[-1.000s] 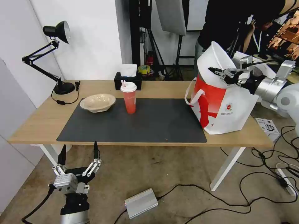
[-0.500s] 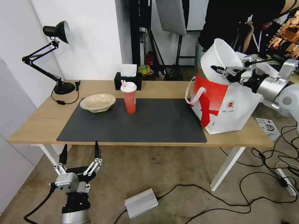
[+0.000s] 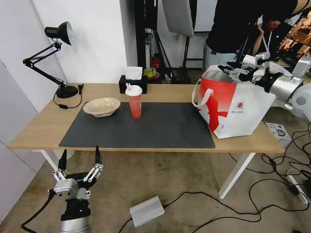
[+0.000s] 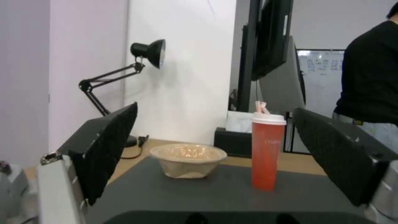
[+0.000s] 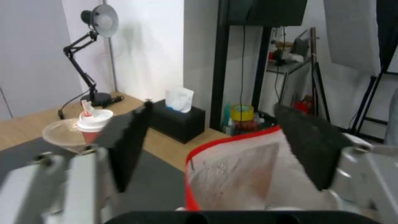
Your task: Pick up the trash from the table and place it into the takeout bag.
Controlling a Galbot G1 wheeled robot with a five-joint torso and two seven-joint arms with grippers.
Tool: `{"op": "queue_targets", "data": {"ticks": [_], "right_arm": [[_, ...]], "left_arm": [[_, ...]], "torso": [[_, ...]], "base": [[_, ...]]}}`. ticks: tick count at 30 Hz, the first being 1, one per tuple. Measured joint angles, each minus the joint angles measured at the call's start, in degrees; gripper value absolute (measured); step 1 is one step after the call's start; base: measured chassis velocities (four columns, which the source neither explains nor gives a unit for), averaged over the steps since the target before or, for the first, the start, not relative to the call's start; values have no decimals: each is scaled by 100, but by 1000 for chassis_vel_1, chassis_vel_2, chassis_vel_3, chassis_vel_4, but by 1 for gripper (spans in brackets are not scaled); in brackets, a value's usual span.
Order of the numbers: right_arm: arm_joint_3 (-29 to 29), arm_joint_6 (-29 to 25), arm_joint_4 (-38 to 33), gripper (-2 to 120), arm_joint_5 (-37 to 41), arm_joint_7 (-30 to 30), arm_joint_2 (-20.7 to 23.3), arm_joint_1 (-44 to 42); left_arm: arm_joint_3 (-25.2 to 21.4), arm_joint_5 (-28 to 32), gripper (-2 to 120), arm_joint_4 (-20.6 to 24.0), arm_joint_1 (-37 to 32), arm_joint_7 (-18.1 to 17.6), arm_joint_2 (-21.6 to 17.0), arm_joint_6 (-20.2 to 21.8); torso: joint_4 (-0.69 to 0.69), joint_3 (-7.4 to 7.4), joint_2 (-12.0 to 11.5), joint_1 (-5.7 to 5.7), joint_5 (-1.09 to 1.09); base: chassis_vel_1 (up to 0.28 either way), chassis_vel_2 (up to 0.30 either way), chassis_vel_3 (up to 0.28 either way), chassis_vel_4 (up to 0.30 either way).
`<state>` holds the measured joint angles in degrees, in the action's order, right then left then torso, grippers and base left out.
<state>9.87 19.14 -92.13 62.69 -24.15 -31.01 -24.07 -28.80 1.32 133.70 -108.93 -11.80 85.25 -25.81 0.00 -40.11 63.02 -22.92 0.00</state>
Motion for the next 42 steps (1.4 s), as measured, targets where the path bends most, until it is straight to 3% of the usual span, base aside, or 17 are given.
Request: {"op": "queue_targets", "data": {"ticks": [3, 6, 19, 29, 33, 42], "right_arm": [[-7, -1, 5, 94, -13, 1, 10, 12], [-7, -1, 6, 99, -15, 4, 17, 26], [325, -292, -547, 100, 193, 228, 36, -368], [662, -1130, -1724, 100, 332, 1431, -74, -1267], [802, -1642, -2287, 100, 35, 2142, -222, -1889], [1106, -2266, -3233, 100, -736, 3066, -780, -2942]], "left_arm": [[18, -18, 100, 7, -14, 0, 36, 1], [19, -23, 100, 11, -17, 0, 40, 1], [1, -23, 100, 115, -44, 1, 14, 1], [-6, -15, 100, 131, -23, 3, 43, -5], [-16, -10, 100, 129, -11, 4, 44, -5], [-68, 4, 100, 169, -25, 5, 38, -5]], "torso": [[0, 0, 0, 0, 0], [0, 0, -1, 0, 0], [-1, 0, 0, 0, 1], [0, 0, 1, 0, -1], [0, 0, 1, 0, 0], [0, 0, 1, 0, -1]], "base": [[0, 0, 0, 0], [0, 0, 0, 0], [0, 0, 0, 0], [0, 0, 0, 0], [0, 0, 0, 0], [0, 0, 0, 0]]}}
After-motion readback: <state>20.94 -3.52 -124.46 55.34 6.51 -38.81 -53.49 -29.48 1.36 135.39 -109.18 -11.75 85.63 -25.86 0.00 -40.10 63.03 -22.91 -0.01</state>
